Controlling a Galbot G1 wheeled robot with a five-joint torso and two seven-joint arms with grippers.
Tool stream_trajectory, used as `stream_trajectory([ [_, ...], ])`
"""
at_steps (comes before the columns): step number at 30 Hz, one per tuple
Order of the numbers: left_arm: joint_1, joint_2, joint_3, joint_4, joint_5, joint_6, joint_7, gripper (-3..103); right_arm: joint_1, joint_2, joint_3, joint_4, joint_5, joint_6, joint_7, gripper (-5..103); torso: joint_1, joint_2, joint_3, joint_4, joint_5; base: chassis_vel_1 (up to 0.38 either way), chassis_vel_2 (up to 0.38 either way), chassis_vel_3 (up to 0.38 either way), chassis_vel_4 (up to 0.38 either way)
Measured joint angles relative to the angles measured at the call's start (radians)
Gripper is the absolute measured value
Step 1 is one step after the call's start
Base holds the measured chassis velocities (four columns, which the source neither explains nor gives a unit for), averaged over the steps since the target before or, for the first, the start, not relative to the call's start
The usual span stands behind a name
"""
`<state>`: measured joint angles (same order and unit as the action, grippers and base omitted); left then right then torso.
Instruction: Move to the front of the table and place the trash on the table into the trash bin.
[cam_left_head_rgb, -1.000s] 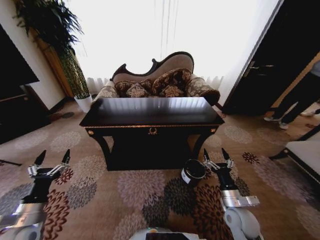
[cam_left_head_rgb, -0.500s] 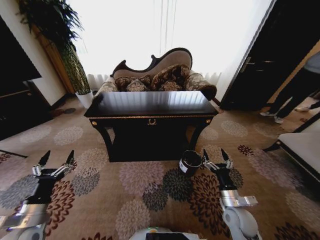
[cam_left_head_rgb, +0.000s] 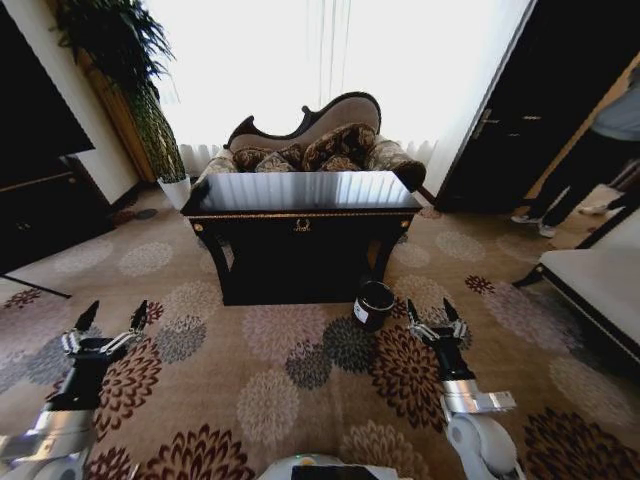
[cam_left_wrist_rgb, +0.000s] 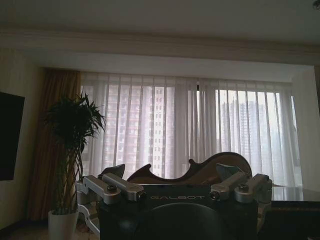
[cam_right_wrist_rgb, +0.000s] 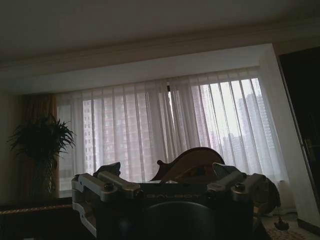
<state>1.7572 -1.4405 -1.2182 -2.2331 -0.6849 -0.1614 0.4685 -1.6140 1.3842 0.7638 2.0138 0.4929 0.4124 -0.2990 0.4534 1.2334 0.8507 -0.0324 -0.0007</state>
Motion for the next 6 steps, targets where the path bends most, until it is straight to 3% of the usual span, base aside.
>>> stream_trajectory([
  [3, 0.001, 0.0, 0.0, -0.01, -0.004, 0.002, 0.0, 100, 0.002, 0.001, -0.001, -0.001, -0.002, 0.007, -0.009, 100, -0.001, 0.0, 0.0, -0.0002, 0.0006, 0.178, -0.165, -0.194, 0.181],
  [6, 0.001, -0.002, 0.001, -0.02, -0.005, 0.007, 0.0, 100, 0.008, 0.003, -0.003, -0.001, -0.003, 0.008, -0.011, 100, -0.001, 0.001, 0.0, -0.0002, 0.0007, 0.031, -0.075, -0.047, 0.111],
])
